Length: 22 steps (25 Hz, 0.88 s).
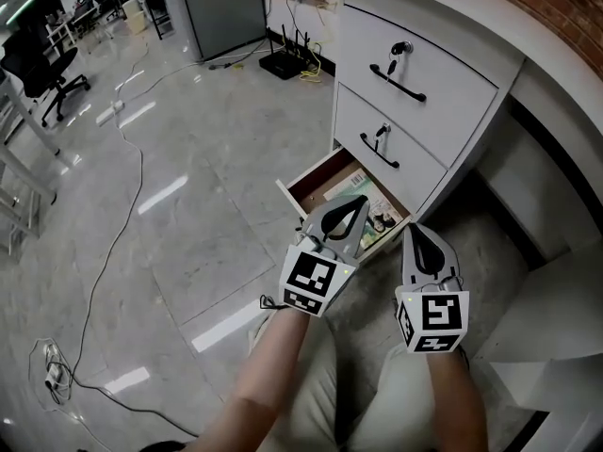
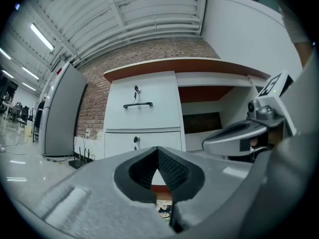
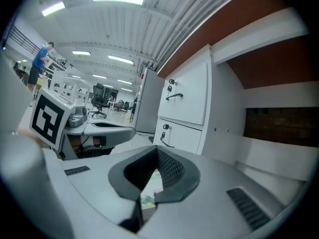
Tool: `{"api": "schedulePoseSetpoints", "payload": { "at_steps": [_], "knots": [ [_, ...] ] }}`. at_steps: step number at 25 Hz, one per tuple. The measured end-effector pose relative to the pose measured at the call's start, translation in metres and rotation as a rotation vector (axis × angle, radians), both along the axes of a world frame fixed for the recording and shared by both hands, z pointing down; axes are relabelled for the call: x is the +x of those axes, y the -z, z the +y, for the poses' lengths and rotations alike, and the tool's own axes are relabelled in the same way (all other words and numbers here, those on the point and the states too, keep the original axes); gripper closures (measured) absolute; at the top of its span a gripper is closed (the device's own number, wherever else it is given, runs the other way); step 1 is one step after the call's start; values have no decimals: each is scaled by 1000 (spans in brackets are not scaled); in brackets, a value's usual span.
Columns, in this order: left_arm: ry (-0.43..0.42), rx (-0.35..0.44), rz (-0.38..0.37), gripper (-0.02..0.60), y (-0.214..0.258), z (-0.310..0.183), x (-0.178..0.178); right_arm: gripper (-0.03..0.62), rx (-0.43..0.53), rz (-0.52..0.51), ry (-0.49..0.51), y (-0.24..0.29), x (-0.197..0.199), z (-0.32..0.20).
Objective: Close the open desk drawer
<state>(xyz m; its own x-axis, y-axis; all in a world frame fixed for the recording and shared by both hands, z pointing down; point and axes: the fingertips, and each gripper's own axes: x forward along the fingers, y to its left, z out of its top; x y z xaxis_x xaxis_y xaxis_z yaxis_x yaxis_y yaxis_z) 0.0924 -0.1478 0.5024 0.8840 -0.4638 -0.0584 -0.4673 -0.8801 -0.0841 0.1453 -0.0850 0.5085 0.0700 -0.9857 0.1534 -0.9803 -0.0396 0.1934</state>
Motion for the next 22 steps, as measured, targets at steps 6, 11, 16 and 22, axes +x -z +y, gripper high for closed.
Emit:
{"api": "schedulePoseSetpoints", "payload": {
  "at_steps": [6,11,16,22],
  "knots": [
    [-16,19,-12,575,-12,26,-12,583,28,-1,65,-8,-12,13],
    [-50,11,0,575,-15,35,-9,583,32,-22,89,-18,-13,13],
    [-52,31,-51,575,-18,36,-7,583,13,-34,151,-28,-12,7],
    [-4,39,-97,575,-23,33,-6,583,-6,-32,246,-32,-8,1]
  ]
}}
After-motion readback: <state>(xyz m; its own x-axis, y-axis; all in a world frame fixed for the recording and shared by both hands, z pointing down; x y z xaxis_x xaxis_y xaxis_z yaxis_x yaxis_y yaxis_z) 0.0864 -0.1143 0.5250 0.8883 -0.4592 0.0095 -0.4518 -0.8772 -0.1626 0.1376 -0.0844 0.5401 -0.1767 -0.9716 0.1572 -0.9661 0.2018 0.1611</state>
